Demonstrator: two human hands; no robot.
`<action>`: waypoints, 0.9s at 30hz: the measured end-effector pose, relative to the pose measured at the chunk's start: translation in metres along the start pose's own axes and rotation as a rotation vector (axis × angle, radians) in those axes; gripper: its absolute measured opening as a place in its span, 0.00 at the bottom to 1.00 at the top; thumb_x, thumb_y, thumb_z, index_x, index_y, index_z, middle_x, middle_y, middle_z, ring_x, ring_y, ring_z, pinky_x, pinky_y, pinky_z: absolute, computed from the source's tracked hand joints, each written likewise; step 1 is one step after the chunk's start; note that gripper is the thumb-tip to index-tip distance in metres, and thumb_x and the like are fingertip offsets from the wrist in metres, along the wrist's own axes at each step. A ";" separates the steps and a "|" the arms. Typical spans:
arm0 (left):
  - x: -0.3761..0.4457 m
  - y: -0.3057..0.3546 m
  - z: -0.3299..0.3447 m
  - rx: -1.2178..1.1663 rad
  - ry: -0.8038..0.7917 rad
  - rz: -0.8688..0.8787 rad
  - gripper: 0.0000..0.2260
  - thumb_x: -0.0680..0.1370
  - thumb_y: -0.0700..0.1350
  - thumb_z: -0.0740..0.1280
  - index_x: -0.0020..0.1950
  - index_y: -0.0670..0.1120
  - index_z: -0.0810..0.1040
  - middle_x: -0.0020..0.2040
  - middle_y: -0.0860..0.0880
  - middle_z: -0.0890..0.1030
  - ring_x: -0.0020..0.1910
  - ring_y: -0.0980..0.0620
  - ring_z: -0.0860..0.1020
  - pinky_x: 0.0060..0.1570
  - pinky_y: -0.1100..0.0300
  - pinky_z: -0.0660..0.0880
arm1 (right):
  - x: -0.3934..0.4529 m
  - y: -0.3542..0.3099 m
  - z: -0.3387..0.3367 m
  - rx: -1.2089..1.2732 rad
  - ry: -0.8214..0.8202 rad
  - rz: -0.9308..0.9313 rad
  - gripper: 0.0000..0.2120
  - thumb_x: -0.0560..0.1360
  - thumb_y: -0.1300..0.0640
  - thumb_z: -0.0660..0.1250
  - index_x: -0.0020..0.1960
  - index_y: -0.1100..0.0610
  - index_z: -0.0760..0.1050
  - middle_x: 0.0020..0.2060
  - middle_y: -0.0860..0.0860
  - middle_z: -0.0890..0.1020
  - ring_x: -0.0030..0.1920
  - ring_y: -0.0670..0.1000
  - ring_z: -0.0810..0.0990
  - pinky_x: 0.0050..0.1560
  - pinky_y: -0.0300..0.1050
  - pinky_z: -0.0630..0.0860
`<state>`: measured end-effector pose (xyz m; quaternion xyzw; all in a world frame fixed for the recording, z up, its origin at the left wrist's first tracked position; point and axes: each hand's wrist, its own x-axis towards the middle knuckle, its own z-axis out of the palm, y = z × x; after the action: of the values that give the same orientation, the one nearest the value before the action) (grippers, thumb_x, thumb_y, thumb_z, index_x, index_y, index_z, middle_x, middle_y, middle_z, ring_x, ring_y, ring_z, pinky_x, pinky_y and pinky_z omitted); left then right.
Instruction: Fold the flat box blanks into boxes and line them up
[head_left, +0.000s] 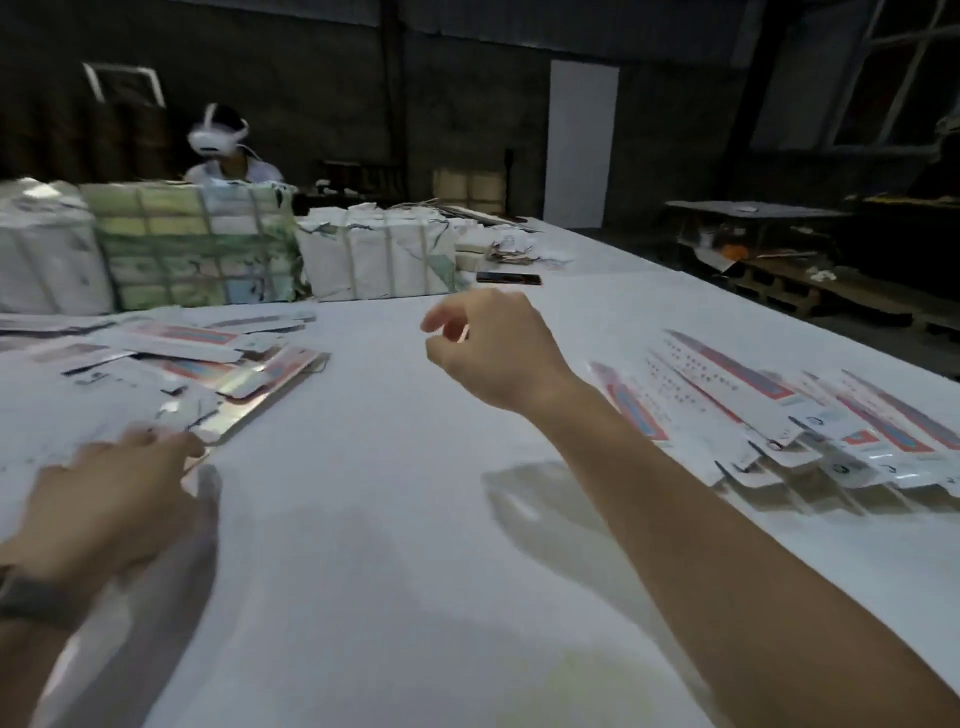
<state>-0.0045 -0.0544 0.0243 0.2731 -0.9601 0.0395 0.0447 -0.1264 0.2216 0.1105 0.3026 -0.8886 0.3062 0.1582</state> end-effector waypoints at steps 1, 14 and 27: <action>-0.008 -0.001 -0.007 0.031 0.032 -0.040 0.18 0.77 0.60 0.62 0.65 0.58 0.73 0.69 0.49 0.72 0.65 0.40 0.72 0.65 0.45 0.70 | -0.009 -0.018 0.011 0.023 -0.055 -0.066 0.10 0.73 0.52 0.67 0.52 0.46 0.82 0.40 0.42 0.81 0.46 0.49 0.79 0.52 0.47 0.77; -0.020 -0.008 -0.020 0.042 -0.042 -0.102 0.15 0.81 0.43 0.60 0.69 0.49 0.71 0.65 0.44 0.73 0.67 0.38 0.70 0.63 0.44 0.72 | -0.048 -0.077 0.079 0.122 -0.267 -0.302 0.09 0.74 0.54 0.67 0.51 0.46 0.83 0.34 0.39 0.77 0.40 0.46 0.78 0.49 0.47 0.78; -0.022 -0.005 -0.033 -0.197 0.209 -0.094 0.20 0.79 0.39 0.66 0.70 0.48 0.67 0.59 0.40 0.66 0.53 0.35 0.71 0.44 0.46 0.70 | -0.046 -0.071 0.092 0.147 -0.274 -0.271 0.09 0.75 0.53 0.66 0.52 0.46 0.83 0.34 0.41 0.78 0.41 0.47 0.78 0.49 0.47 0.78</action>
<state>0.0187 -0.0435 0.0554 0.3064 -0.9356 -0.0286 0.1729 -0.0550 0.1385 0.0512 0.4691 -0.8281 0.3022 0.0532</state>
